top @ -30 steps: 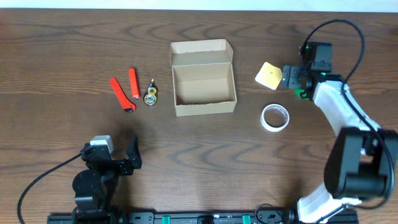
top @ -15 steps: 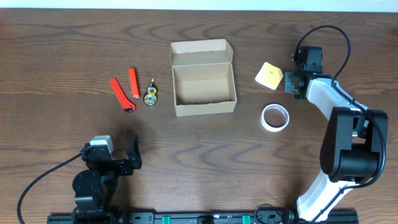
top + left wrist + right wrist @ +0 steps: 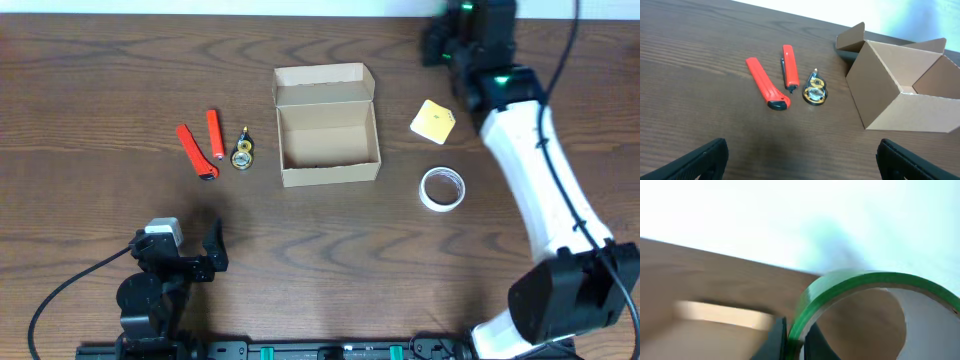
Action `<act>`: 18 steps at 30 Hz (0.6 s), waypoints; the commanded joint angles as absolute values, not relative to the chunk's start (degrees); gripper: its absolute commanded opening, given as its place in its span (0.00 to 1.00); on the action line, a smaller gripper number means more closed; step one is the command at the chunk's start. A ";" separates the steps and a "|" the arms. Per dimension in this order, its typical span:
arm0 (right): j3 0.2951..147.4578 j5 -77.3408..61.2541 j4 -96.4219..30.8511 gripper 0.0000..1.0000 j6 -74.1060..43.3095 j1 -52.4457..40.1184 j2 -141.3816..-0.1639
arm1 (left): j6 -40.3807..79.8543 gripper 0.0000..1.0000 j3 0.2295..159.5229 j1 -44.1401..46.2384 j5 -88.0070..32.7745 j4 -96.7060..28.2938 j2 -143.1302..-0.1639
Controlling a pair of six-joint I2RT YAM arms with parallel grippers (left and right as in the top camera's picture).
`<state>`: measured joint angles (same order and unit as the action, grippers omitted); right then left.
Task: Pack container
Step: 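Carry green tape roll with right gripper into the cardboard box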
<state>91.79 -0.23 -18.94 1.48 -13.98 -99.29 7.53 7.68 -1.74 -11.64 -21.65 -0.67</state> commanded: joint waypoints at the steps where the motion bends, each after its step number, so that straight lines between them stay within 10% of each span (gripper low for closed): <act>1: 91.20 -4.95 -18.81 0.01 -2.66 -21.08 -102.15 | 7.88 0.95 6.48 -1.85 -11.84 -21.82 -0.36; 18: 91.37 2.11 -23.33 0.01 -15.11 -35.86 -112.77 | 7.88 0.95 6.48 -1.85 -11.84 -21.82 -0.36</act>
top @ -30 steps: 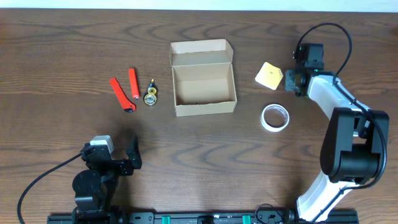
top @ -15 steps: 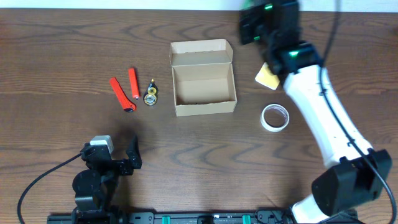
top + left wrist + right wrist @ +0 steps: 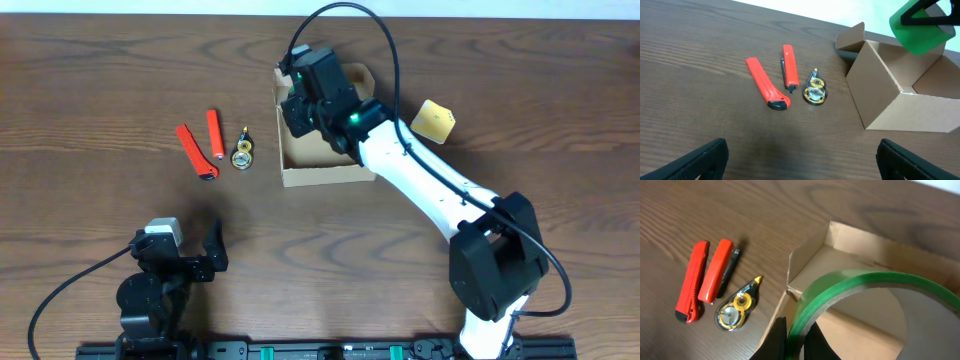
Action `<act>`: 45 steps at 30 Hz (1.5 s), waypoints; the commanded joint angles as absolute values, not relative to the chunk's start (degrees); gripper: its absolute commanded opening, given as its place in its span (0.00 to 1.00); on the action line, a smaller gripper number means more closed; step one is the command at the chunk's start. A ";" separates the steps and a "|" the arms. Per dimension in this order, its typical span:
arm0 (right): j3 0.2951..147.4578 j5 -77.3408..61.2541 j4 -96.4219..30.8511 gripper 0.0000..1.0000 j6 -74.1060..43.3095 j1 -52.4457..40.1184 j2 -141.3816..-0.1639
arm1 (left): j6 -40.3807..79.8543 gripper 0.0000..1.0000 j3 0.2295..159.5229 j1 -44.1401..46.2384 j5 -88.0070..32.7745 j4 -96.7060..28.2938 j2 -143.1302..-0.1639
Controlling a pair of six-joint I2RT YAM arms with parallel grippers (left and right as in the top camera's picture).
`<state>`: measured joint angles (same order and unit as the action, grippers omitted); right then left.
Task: Pack container
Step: 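Carry green tape roll with right gripper into the cardboard box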
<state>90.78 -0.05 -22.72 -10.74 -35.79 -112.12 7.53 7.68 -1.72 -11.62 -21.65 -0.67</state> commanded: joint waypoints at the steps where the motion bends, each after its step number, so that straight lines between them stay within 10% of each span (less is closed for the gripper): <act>1: 91.48 2.11 -23.94 0.01 -15.51 -35.79 -113.14 | 7.88 0.95 6.48 -1.85 -11.86 -21.82 -0.36; 36: 93.23 1.32 -29.56 0.01 -16.27 -40.07 -117.32 | 7.88 0.95 6.48 -1.85 -11.84 -21.82 -0.36; 41: 93.23 1.23 -29.17 0.44 -16.25 -40.21 -117.32 | 7.88 0.95 6.48 -1.85 -11.84 -21.82 -0.36; 45: 93.23 1.17 -29.17 0.49 -16.27 -40.45 -117.32 | 7.88 0.95 6.48 -1.85 -11.84 -21.82 -0.36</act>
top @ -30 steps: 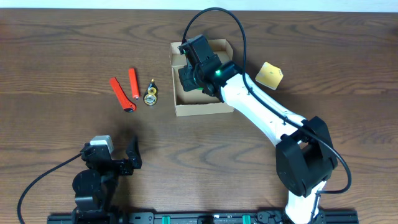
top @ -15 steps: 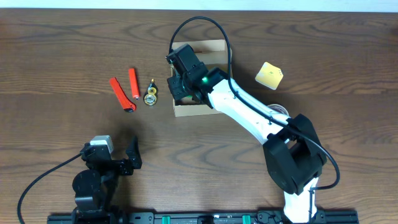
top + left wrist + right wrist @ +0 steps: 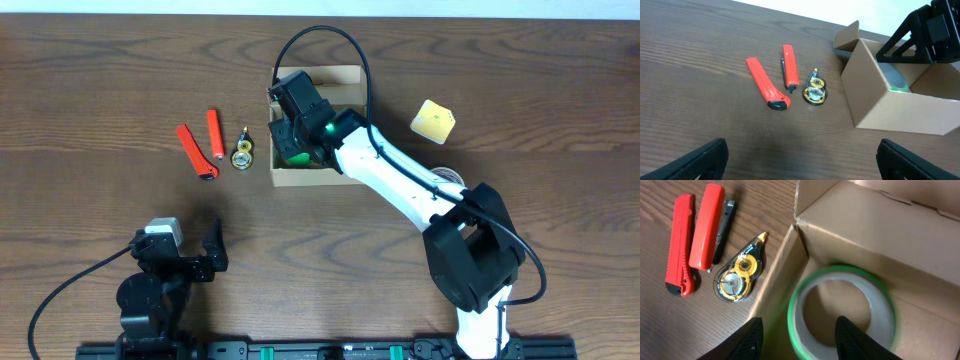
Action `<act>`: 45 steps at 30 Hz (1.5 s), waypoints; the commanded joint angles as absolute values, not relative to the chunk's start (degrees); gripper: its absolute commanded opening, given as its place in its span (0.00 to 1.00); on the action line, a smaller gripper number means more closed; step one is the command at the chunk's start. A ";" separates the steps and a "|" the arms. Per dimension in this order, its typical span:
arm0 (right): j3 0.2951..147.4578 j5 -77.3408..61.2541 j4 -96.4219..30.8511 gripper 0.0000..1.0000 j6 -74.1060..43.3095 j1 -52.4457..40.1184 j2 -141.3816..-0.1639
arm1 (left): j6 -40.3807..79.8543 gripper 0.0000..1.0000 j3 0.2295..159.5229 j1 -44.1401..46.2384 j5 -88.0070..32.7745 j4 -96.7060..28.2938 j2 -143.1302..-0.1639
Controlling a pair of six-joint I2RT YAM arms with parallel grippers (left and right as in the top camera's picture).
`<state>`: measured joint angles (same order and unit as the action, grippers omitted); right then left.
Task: Pack container
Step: 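Carry green tape roll with right gripper into the cardboard box, then release green tape and move right gripper to the clear tape roll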
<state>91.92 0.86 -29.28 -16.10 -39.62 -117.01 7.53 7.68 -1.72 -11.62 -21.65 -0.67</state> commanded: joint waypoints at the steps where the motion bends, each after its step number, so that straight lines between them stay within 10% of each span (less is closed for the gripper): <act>1: 93.23 1.02 -29.17 0.49 -16.27 -40.49 -117.32 | 7.88 0.95 6.48 -1.85 -11.84 -21.85 -0.36; 15: 95.68 2.90 -36.45 0.50 -14.48 -37.63 -106.76 | 7.88 0.95 6.48 -1.85 -11.84 -21.82 -0.36; 32: 93.58 5.17 -58.33 0.55 -14.55 -8.36 -100.18 | 7.88 0.95 6.48 -1.85 -11.84 -21.82 -0.36; 45: 74.04 5.15 -51.79 0.60 -19.75 -9.82 -100.20 | 7.88 0.95 6.48 -1.85 -11.84 -21.82 -0.36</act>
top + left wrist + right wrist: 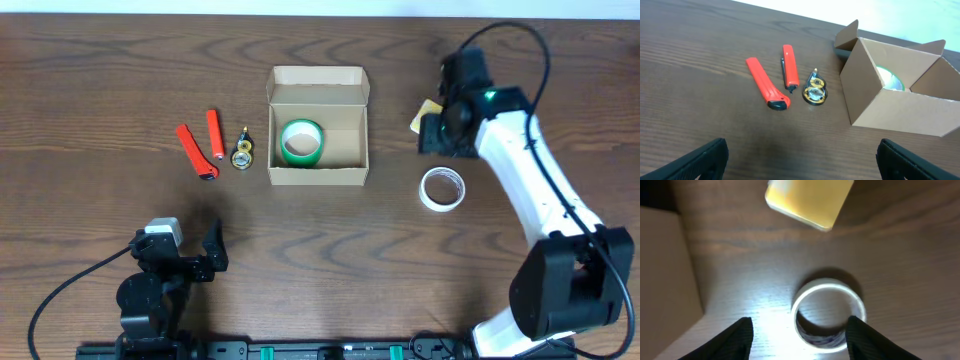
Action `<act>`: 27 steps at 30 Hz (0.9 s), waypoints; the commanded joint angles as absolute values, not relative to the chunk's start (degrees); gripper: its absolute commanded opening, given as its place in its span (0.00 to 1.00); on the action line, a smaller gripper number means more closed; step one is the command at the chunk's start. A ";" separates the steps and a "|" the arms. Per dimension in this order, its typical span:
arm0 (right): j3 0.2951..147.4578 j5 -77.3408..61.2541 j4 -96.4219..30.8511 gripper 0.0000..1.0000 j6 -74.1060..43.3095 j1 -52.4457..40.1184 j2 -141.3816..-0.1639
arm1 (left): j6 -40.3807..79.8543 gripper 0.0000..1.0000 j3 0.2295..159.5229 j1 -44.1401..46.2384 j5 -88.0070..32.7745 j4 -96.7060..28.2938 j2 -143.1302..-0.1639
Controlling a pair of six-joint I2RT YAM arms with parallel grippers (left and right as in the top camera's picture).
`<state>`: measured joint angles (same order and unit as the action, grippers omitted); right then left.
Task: Pack container
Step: 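Release green tape and move right gripper to the clear tape roll, then grasp clear tape roll and place it in the box with right gripper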
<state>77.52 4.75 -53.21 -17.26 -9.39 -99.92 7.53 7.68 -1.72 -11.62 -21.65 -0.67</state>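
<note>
An open cardboard box [318, 180] stands mid-table with a green tape roll [301, 141] lying in its left half. To its right lie a white tape roll [442, 189] and a yellow pad [428, 108]. My right gripper [436, 135] hovers open above these two; its view shows the white tape roll [828, 313] between the spread fingers and the yellow pad [809, 201] beyond. Left of the box lie a red cutter [196, 151], a red stapler [214, 134] and a correction-tape dispenser [242, 153]. My left gripper [801, 162] rests open near the front edge.
The box's rear flap [318, 78] stands open toward the far side. The table's far edge [200, 12] meets a white wall. The right arm's cable [545, 60] loops above the table at the right.
My right gripper has left the box and now hovers open over the white tape roll and yellow pad. The green tape roll stays in the box.
First my right gripper held the green tape roll at the far right of the table. Then it carried the roll above the box. After that it was open inside the box with the roll lying there. Now it is over the white roll. The left arm has not moved.
</note>
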 commanded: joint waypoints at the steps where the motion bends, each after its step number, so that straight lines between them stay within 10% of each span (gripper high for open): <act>1: 72.51 5.17 -50.57 0.59 -19.75 -9.85 -100.20 | 7.88 0.95 6.48 -1.85 -11.84 -21.85 -0.36; 21: 62.89 5.10 -40.23 0.51 -23.44 -12.53 -106.10 | 7.88 0.95 6.48 -1.85 -11.84 -21.82 -0.36; 27: 62.89 4.91 -39.16 0.29 -23.55 -12.51 -107.00 | 7.88 0.95 6.48 -1.85 -11.84 -21.82 -0.36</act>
